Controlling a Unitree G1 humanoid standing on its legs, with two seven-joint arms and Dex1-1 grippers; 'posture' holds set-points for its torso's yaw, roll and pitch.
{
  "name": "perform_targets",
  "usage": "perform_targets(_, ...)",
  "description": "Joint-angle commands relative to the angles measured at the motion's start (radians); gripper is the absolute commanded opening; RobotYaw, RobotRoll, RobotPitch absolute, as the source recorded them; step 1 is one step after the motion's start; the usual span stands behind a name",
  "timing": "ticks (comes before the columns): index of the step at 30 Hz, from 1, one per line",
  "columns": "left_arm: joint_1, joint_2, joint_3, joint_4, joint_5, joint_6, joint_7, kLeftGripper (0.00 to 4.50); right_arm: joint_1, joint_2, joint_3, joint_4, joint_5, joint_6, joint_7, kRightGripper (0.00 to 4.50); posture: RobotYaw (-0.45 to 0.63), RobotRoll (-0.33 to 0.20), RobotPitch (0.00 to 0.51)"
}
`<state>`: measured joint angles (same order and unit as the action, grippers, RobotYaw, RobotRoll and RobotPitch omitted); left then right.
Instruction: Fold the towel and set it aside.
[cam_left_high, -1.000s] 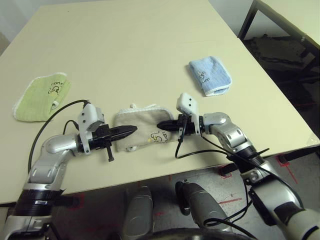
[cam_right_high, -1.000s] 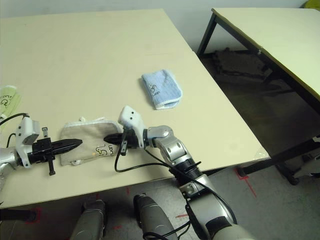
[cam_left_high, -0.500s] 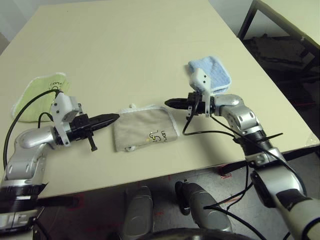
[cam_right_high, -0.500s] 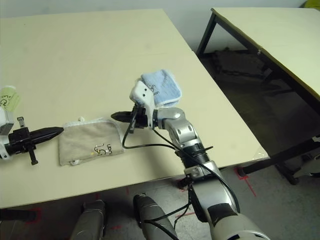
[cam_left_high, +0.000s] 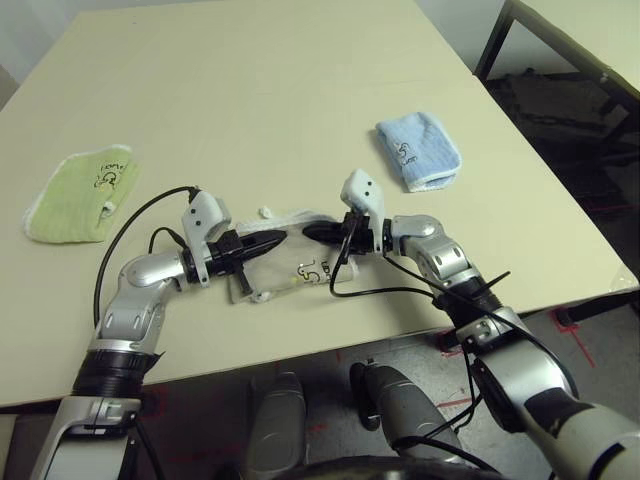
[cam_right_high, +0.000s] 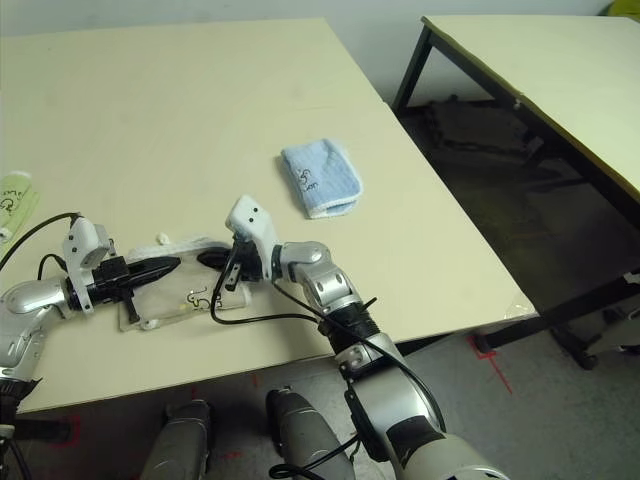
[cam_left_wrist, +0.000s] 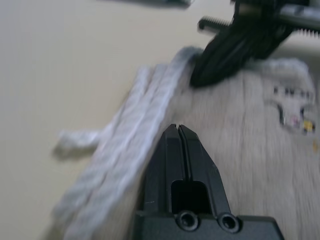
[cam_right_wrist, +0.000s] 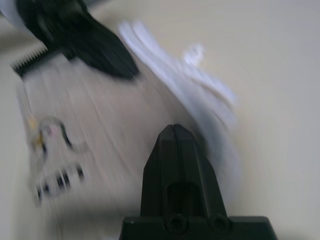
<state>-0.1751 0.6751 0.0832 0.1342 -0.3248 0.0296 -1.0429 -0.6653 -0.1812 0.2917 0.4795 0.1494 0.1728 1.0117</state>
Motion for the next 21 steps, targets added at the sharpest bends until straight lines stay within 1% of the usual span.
perform_targets(1, 0.033, 0.034, 0.05, 0.022, -0.009, -0.003, -0.002, 0.08, 0.018, -0.039, -0.021, -0.016, -0.004, 0.013, 0.01, 0.0, -0.04, 0.0, 0.174)
perform_targets(10, 0.11, 0.11, 0.186, -0.018, -0.072, 0.03, -0.003, 0.03, 0.003, -0.128, -0.079, -0.116, 0.053, 0.111, 0.051, 0.0, -0.04, 0.0, 0.174)
perform_targets(11, 0.12, 0.118, 0.197, -0.026, -0.076, 0.035, -0.004, 0.46, 0.003, -0.136, -0.083, -0.127, 0.059, 0.121, 0.056, 0.0, -0.03, 0.0, 0.175)
perform_targets(12, 0.128, 0.125, 0.206, -0.034, -0.079, 0.04, -0.006, 0.67, 0.003, -0.142, -0.086, -0.136, 0.063, 0.127, 0.062, 0.0, -0.04, 0.0, 0.175)
perform_targets(15, 0.154, 0.142, 0.23, -0.064, -0.095, 0.058, -0.01, 1.61, 0.011, -0.164, -0.092, -0.157, 0.07, 0.13, 0.081, 0.57, -0.03, 0.0, 0.175)
perform_targets(16, 0.161, 0.145, 0.237, -0.075, -0.1, 0.064, -0.01, 2.0, 0.016, -0.17, -0.095, -0.163, 0.074, 0.131, 0.087, 0.96, -0.03, 0.0, 0.175)
perform_targets(17, 0.167, 0.146, 0.243, -0.085, -0.104, 0.07, -0.007, 2.31, 0.022, -0.177, -0.099, -0.169, 0.081, 0.132, 0.094, 1.26, -0.03, 0.0, 0.175)
perform_targets(20, 0.178, 0.148, 0.259, -0.11, -0.115, 0.085, 0.004, 3.38, 0.042, -0.198, -0.111, -0.186, 0.1, 0.129, 0.113, 2.42, -0.02, 0.0, 0.175)
perform_targets(21, 0.18, 0.147, 0.264, -0.116, -0.119, 0.088, 0.005, 3.7, 0.049, -0.204, -0.114, -0.189, 0.104, 0.127, 0.119, 2.71, -0.02, 0.0, 0.174)
